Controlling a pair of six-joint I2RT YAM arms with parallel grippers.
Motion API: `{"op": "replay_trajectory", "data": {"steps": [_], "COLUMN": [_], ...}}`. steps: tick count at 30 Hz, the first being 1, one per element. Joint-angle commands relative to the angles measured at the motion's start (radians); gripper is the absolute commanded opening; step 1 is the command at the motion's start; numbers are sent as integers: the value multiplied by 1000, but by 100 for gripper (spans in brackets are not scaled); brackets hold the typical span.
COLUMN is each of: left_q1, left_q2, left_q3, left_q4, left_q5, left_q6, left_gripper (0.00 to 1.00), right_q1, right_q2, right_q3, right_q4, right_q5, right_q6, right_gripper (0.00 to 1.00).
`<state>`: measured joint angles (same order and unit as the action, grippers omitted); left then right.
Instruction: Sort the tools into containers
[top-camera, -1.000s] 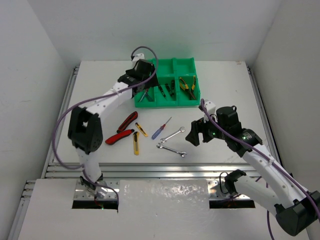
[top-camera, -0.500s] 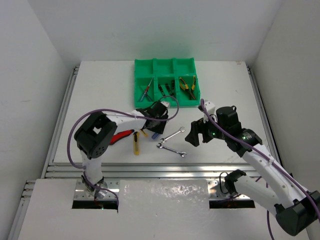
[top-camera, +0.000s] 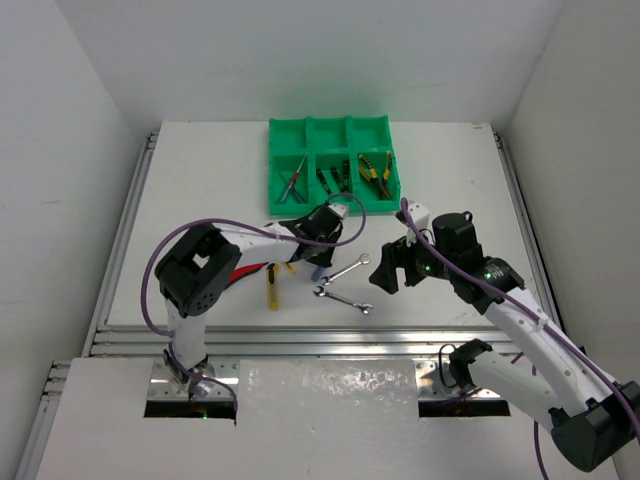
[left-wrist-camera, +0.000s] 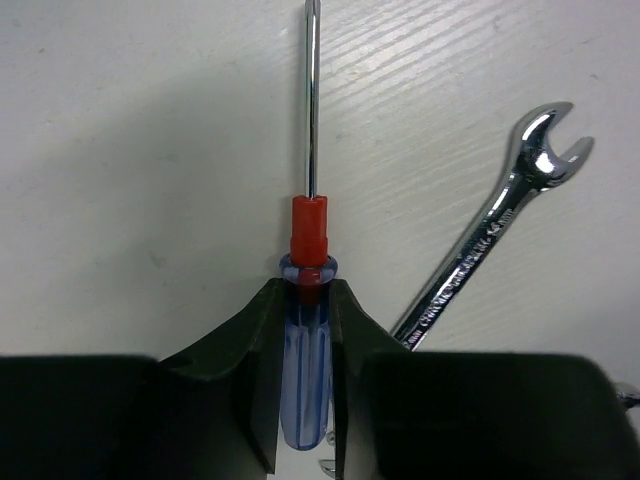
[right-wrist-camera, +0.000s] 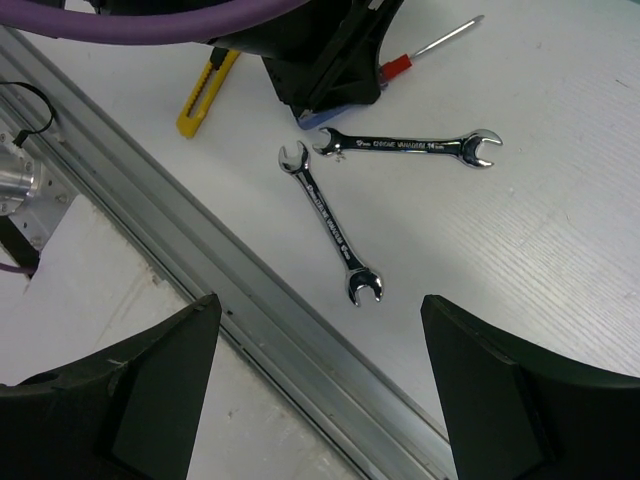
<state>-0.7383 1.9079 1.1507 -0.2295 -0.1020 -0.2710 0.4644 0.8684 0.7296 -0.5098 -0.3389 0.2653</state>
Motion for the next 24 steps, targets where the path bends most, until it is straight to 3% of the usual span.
{"op": "replay_trajectory", "data": {"steps": [1,6,12,20,24], "left_q1": [-4,66,190,301,335], "left_q2": [-67,-167,-147,108,201], "left_q3": [49,127,194,525,609], "left_q4": [-36,-39,36,-31,-40], "left_q5": [-103,-257,-216,-157,-113], "left_q6": [-25,-105,-175,-79,-60], "left_gripper": [0,0,0,0,0], "right_q1": [0,0,-1,0,0], "right_q2": [-6,-2,12,17,26], "right_q3": [13,8,7,-1,1], "right_q4": [31,34,36,45,48], "right_q5": [-9,-8,-11,-25,-35], "right_q6": [-9,-11,-11,-12,-12], "right_gripper": [82,82,82,82,82]}}
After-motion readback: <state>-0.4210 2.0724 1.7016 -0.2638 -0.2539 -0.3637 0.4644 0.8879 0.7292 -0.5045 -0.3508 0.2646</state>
